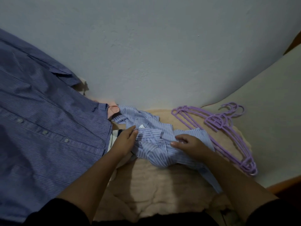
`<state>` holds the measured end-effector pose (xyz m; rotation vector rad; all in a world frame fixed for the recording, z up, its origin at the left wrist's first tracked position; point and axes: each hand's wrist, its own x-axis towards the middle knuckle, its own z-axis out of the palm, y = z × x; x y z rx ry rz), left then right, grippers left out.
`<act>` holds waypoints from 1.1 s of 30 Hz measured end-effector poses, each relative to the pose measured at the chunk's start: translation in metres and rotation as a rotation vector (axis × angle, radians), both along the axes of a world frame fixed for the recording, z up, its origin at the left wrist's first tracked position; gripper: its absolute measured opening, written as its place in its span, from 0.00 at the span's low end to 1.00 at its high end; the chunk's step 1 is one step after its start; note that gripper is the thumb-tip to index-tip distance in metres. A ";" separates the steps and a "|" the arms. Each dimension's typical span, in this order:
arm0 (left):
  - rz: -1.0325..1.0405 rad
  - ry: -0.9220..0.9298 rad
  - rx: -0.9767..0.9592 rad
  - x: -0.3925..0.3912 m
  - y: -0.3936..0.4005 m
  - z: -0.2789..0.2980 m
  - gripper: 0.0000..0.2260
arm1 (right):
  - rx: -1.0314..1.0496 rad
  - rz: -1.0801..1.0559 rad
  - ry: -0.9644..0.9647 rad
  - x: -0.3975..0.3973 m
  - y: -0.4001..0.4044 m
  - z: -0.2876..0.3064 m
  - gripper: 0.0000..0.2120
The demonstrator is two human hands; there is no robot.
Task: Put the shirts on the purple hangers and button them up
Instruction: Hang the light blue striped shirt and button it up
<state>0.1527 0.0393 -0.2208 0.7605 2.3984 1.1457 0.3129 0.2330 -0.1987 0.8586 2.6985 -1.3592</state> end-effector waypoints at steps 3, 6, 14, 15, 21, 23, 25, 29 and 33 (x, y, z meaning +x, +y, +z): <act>0.008 -0.044 0.024 -0.003 0.005 0.000 0.23 | -0.179 -0.075 0.054 -0.030 -0.017 -0.005 0.27; 0.061 -0.139 0.057 -0.008 0.010 -0.004 0.22 | -0.429 -0.199 0.133 -0.053 -0.032 -0.013 0.33; 0.048 -0.371 0.048 -0.011 0.010 0.008 0.29 | -0.776 -0.211 0.127 -0.058 -0.063 -0.017 0.28; 0.056 -0.393 0.026 -0.009 0.010 0.012 0.33 | -0.770 -0.188 0.108 -0.056 -0.065 -0.016 0.27; -0.058 -0.268 -0.141 0.007 0.002 0.032 0.34 | -0.722 -0.134 0.036 -0.051 -0.078 0.002 0.22; -0.069 -0.217 -0.152 0.010 -0.007 0.042 0.33 | -0.721 -0.120 0.096 -0.044 -0.082 0.014 0.20; -0.061 -0.176 -0.136 0.012 -0.018 0.054 0.31 | -0.703 -0.102 0.147 -0.039 -0.085 0.028 0.19; 0.028 -0.138 -0.055 0.014 -0.043 0.088 0.27 | -0.601 -0.077 0.213 -0.039 -0.086 0.061 0.15; 0.023 -0.077 0.025 0.015 -0.063 0.143 0.21 | -0.398 0.027 0.279 -0.044 -0.088 0.102 0.14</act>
